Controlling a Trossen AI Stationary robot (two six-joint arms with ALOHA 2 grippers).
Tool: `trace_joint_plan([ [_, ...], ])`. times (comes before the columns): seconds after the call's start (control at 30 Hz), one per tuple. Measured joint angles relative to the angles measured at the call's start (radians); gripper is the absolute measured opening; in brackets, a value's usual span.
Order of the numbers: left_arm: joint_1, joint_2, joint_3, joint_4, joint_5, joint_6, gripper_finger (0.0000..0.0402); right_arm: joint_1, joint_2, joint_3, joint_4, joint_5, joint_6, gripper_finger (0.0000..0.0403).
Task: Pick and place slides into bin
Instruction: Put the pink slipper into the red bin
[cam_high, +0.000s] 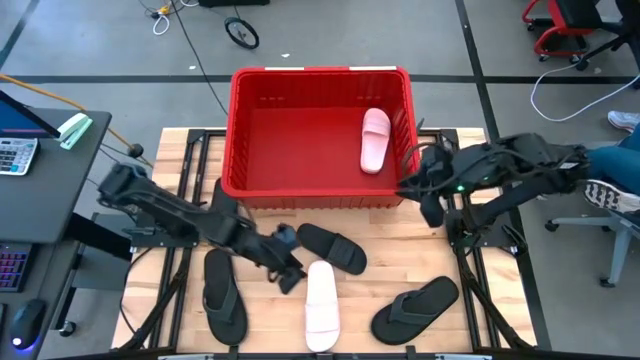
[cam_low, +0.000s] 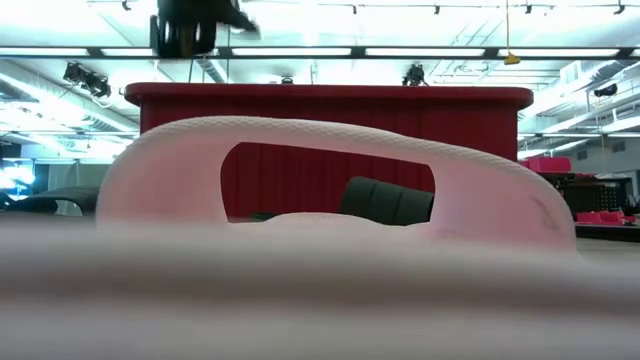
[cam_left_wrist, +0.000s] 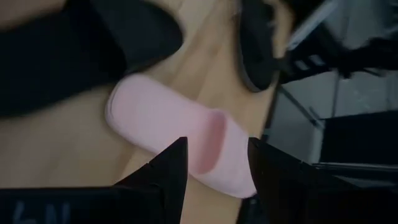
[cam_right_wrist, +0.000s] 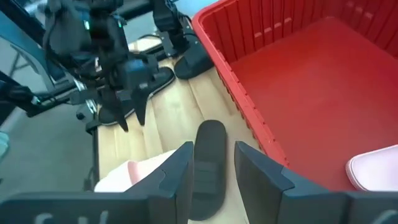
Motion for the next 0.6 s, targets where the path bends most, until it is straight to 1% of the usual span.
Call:
trace_joint_plan([
  [0.13, 0.0, 0.114, 0.0, 0.069, -0.001, -0.028, 0.0172, 0.0, 0.035, 0.0, -0.003, -0.001, -0.021, 0.0121],
  [0.2, 0.004, 0.164, 0.0, 0.089, -0.026, -0.05, 0.0172, 0.0, 0.048, 0.0, -0.011, -0.002, -0.021, 0.0121],
  [0.3, 0.014, 0.239, 0.0, 0.091, -0.058, -0.095, 0.0172, 0.002, 0.063, 0.0, -0.025, -0.002, -0.021, 0.0121],
  [0.4, 0.026, 0.306, 0.0, 0.091, -0.065, -0.122, 0.0172, 0.017, 0.072, 0.0, -0.039, -0.003, -0.022, 0.0121],
  [0.5, 0.041, 0.349, 0.002, 0.089, -0.067, -0.13, 0.0172, 0.035, 0.076, 0.0, -0.038, -0.005, -0.022, 0.0121],
  [0.6, 0.052, 0.363, 0.004, 0.084, -0.066, -0.168, 0.0172, 0.053, 0.077, 0.0, -0.038, -0.005, -0.026, 0.0121],
])
